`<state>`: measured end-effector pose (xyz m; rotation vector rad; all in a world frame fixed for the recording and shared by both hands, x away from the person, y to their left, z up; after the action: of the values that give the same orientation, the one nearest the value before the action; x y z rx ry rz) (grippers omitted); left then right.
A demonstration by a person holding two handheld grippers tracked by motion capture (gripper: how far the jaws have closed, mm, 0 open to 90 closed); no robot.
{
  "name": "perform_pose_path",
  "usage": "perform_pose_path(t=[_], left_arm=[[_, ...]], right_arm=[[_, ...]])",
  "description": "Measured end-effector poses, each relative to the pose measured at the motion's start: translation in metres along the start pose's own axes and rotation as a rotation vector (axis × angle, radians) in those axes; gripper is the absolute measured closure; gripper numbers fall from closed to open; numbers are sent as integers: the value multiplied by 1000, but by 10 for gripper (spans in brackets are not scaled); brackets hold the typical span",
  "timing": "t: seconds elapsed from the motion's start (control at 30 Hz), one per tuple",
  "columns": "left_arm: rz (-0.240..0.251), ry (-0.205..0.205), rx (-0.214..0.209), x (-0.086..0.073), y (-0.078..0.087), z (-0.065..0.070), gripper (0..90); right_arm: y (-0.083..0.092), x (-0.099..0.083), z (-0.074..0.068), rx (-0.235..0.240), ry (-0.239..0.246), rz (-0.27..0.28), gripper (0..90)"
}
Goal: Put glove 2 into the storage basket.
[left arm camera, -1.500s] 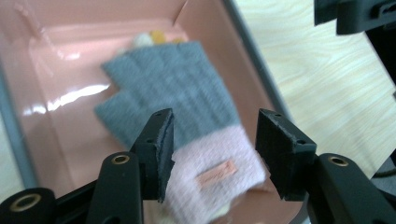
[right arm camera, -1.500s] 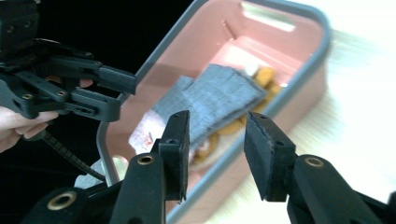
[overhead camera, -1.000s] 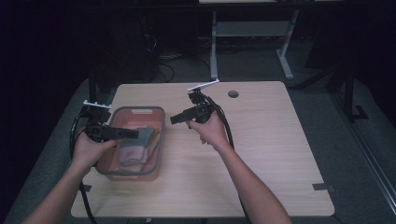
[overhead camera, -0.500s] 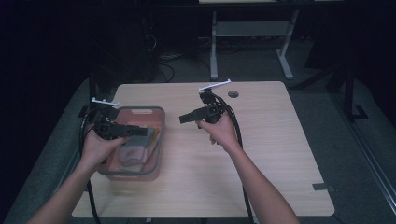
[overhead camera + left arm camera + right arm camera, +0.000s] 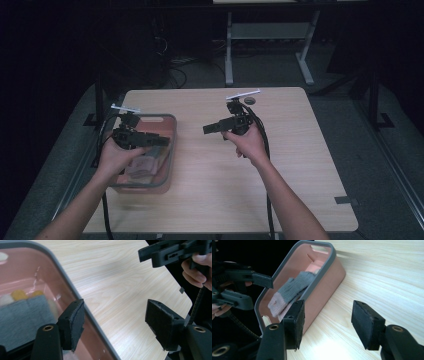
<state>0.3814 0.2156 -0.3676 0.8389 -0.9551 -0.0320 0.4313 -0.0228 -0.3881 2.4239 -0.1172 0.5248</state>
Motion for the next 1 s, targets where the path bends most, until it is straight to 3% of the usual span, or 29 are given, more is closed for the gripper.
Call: perform_pose_path(t=[1.0], left_arm=[[5,-67,-75,19,-38,39,281]], right_arm=[[40,-12,34,-22,-46,48,392]])
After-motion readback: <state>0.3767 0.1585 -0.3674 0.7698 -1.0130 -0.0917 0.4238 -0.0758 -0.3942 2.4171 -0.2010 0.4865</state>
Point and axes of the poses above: each handheld gripper's, and its own axes: y roughly backward along the jaws, x roughly out of its top, z roughly to its right, the point moved 6 cm from there along -y, roughly forward along the jaws, and after that the axes turned 13 degrees about -y, right-handed, at the moved point
